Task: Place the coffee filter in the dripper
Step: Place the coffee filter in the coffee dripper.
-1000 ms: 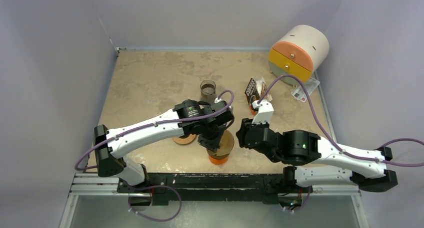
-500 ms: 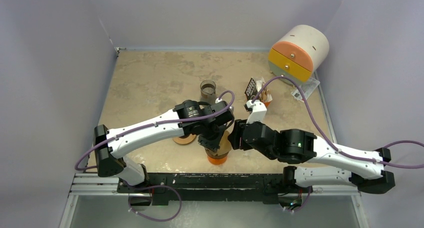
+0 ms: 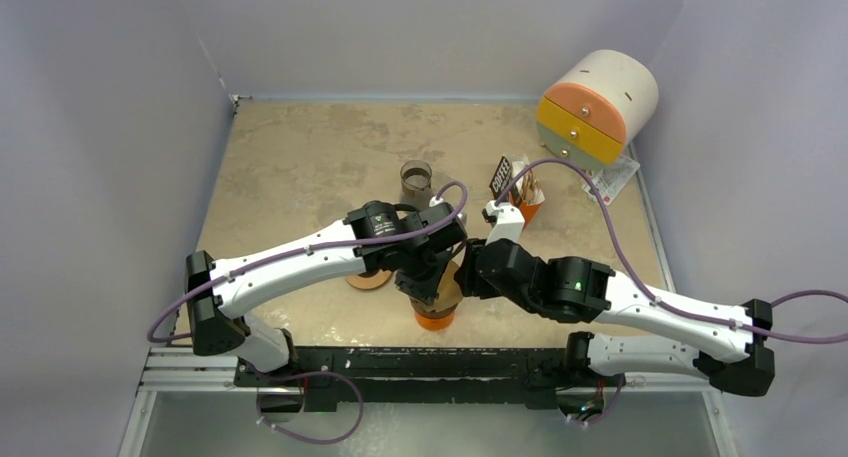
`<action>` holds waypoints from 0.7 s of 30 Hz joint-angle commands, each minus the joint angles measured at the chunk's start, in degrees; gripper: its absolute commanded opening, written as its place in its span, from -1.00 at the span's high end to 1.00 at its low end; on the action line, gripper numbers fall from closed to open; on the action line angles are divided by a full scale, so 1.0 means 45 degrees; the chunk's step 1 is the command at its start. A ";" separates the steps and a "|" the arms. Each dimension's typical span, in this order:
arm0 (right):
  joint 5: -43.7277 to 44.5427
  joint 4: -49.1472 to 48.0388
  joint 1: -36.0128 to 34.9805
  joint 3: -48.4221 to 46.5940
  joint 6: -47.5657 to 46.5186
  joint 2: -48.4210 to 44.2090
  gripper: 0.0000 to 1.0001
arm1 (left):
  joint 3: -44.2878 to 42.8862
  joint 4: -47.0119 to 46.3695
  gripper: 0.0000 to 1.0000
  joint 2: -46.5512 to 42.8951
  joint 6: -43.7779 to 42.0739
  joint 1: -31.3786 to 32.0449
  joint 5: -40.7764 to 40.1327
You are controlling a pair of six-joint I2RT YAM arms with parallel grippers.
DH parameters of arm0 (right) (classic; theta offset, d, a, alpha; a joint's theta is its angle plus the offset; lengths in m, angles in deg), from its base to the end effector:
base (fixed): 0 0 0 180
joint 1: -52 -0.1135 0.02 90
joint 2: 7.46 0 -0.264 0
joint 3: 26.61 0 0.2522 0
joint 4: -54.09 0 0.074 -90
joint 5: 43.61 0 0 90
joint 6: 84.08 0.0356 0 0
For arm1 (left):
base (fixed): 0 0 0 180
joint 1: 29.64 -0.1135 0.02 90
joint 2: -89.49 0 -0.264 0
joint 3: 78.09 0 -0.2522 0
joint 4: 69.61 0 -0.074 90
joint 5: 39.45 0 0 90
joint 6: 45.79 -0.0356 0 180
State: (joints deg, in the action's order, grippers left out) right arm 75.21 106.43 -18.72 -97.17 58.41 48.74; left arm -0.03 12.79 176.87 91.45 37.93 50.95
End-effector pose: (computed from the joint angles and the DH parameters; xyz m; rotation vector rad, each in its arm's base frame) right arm 0.0824 0.1835 0.3307 -0.0763 2.2193 0.6765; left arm 0.1117 -0.2713 0.3391 0.5137 2.8540 -0.4839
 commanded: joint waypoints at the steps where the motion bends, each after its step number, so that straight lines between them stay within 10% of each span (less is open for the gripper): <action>1: -0.0074 -0.0393 0.0172 0.0224 0.0246 -0.0185 0.14 | 0.0285 -0.0034 1.00 -0.0563 -0.0240 0.0043 0.0008; 21: -0.0288 -0.0556 0.0442 0.0492 0.0359 -0.0302 0.85 | 0.0851 0.0615 1.00 -0.0999 0.0025 0.0043 -0.0946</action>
State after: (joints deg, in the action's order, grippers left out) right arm 72.58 103.05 -17.24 -95.57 59.92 48.04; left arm 3.03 11.61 174.61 91.54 37.93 48.94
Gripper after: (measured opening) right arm 0.087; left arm 0.002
